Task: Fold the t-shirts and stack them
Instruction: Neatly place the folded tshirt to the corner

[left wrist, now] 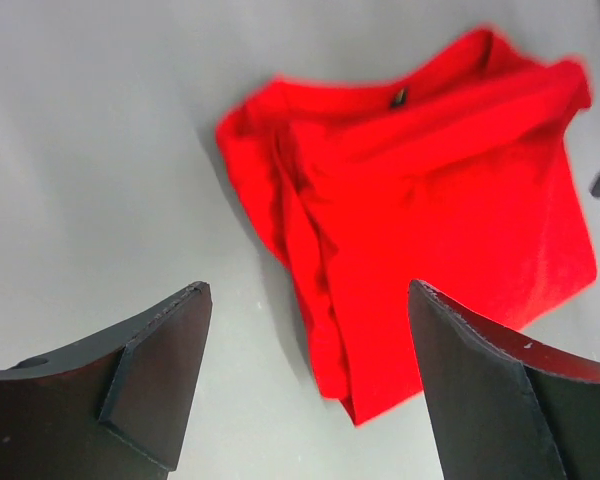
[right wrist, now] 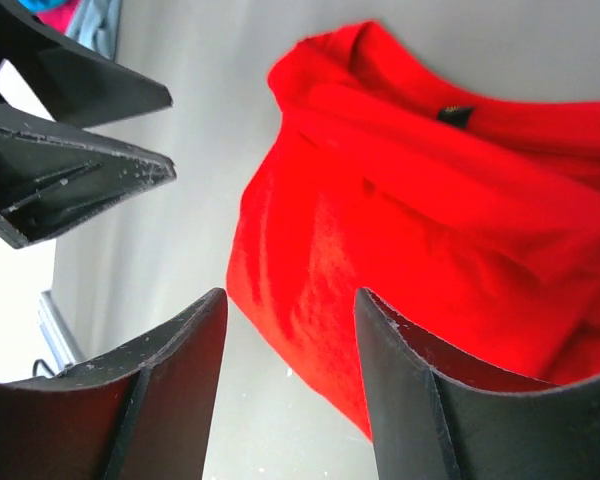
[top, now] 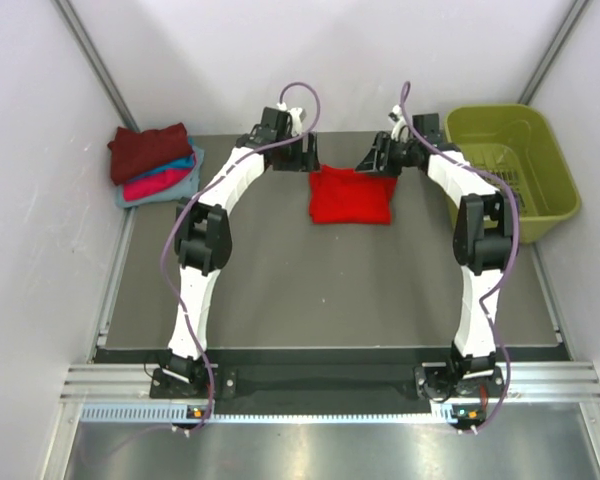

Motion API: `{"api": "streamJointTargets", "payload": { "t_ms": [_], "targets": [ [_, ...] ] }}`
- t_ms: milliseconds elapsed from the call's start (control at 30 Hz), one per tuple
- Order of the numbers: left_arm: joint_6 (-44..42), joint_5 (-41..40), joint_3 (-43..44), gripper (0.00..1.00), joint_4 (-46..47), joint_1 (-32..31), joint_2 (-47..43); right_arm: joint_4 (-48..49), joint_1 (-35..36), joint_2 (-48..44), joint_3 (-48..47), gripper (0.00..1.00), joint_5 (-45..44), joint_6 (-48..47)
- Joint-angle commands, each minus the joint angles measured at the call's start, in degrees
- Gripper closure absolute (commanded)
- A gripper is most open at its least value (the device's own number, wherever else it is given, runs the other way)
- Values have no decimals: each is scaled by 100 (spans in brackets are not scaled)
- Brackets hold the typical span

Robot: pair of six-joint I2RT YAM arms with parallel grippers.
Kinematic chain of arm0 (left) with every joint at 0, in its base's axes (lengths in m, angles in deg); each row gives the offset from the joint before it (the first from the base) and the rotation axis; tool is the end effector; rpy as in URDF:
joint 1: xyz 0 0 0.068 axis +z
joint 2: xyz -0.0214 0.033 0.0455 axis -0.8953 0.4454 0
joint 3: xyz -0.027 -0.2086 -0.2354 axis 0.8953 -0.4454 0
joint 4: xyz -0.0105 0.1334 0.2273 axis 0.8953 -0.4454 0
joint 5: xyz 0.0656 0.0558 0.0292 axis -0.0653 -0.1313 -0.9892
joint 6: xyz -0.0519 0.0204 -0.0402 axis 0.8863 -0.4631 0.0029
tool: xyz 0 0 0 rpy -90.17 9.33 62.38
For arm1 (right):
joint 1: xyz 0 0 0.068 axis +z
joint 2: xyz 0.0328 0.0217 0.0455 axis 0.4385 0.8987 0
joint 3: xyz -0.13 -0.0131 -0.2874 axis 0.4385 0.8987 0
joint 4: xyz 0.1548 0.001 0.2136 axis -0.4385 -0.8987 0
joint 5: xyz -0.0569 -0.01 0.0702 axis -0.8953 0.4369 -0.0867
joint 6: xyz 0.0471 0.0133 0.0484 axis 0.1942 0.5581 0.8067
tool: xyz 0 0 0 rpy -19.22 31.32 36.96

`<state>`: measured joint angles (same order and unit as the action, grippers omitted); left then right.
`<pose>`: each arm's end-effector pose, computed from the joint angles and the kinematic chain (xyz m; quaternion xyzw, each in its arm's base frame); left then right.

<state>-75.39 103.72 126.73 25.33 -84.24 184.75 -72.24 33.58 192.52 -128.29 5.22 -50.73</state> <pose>0.5445 -0.2208 0.2707 0.1084 0.8978 -0.2339 0.3570 0.5207 0.1060 0.2611 -0.0565 0.8639 0.4009 0.2996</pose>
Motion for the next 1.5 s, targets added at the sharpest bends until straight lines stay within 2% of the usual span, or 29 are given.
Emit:
{"api": "streamJointTargets", "payload": {
  "t_ms": [0,433,633,833,933,1100,1200,1300,1367,1400,1467],
  "targets": [
    [298,665,-186,16,-10,126,59,131,34,422,-222,46,130,93],
    [544,1562,-178,16,236,258,771,491,-36,1608,-1321,46,-150,435],
    [904,1957,33,16,658,276,1298,676,-151,2030,-1874,45,-291,673],
    [1168,2142,279,18,974,162,1668,711,-169,2101,-1866,44,-362,673],
    [1335,2344,227,21,1045,109,1729,693,-168,2066,-1761,44,-326,664],
    [1616,2897,-28,40,1335,74,1791,685,-142,2048,-1682,44,-379,646],
    [1731,3047,-90,45,1484,39,1852,667,-107,2040,-1629,44,-371,620],
    [1740,3031,-90,64,1555,3,1887,667,-81,2022,-1611,44,-388,629],
    [1731,3039,-73,89,1572,3,1879,649,-72,2005,-1594,44,-397,611],
    [1679,3013,-64,95,1564,3,1861,649,-54,1987,-1594,44,-397,602],
    [1617,2960,-20,100,1520,30,1800,649,-54,1935,-1559,44,-397,585]
  ]
}}
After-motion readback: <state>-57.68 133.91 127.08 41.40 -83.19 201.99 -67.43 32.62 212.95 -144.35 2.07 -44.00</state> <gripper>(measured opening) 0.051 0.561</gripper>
